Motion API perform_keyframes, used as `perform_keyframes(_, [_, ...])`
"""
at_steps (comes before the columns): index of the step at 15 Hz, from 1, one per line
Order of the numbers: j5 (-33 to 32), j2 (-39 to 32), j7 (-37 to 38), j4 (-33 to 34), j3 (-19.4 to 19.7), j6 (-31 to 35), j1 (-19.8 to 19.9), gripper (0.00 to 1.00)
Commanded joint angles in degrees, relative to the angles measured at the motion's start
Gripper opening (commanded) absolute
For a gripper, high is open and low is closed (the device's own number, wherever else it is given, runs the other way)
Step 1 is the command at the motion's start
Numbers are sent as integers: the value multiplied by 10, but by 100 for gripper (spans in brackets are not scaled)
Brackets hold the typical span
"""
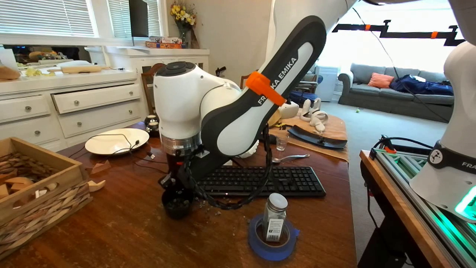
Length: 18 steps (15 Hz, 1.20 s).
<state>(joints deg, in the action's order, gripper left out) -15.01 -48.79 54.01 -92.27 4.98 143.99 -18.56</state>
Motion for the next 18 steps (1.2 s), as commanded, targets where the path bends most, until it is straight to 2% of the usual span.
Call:
perform_keyframes(1, [18, -4, -10, 4, 5, 13, -7, 0])
perform_keyframes(8, [13, 24, -43, -9, -2, 15, -13, 1])
perform_keyframes(12, [27, 47, -79, -48, -24, 73, -9, 1])
perform_keyframes(14, [43, 56, -116, -69, -49, 114, 0, 1])
perform_keyframes(18, [83, 65, -268, -93, -112, 164, 29, 1])
